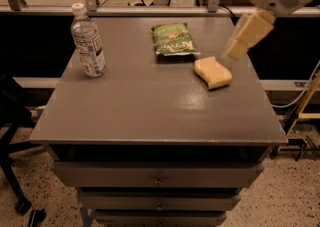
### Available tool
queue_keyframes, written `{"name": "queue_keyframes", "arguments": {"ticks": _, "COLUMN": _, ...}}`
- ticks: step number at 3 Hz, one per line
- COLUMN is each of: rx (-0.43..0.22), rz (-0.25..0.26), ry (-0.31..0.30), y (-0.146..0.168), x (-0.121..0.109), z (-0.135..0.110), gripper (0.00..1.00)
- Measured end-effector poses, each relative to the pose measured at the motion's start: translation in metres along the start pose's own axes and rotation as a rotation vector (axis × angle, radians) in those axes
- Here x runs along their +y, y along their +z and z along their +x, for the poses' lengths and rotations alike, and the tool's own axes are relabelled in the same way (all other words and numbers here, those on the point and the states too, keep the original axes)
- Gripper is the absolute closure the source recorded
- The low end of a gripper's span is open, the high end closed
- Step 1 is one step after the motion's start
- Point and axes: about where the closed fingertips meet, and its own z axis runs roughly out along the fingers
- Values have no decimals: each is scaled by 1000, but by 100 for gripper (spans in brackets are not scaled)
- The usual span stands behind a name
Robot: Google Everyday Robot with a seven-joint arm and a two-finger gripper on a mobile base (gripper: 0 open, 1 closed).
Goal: Pick blue plastic bottle
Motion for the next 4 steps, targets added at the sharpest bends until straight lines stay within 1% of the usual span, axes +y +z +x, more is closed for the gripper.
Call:
{"name": "queue_keyframes", "arguments": {"ticks": 1, "rx": -97, "rz": -7, "ry": -11, "y": 35, "x": -25, "z": -21, "gripper": 0}}
{"name": "queue_keyframes", "arguments": {"ticks": 2, "rx": -261, "rz": -43, "ry": -53, "y": 74, "x": -48, "z": -74, "gripper": 0}}
{"name": "queue_keyframes", "arguments": {"ticks": 3, "rx": -261, "rz": -43, "ry": -53, "y": 74, "x": -48, "z": -74, "gripper": 0}}
{"name": "queue_keyframes", "arguments": {"ticks": 4, "rx": -309, "rz": -93, "ry": -36, "y": 99, "x": -42, "z": -81, "gripper": 0}}
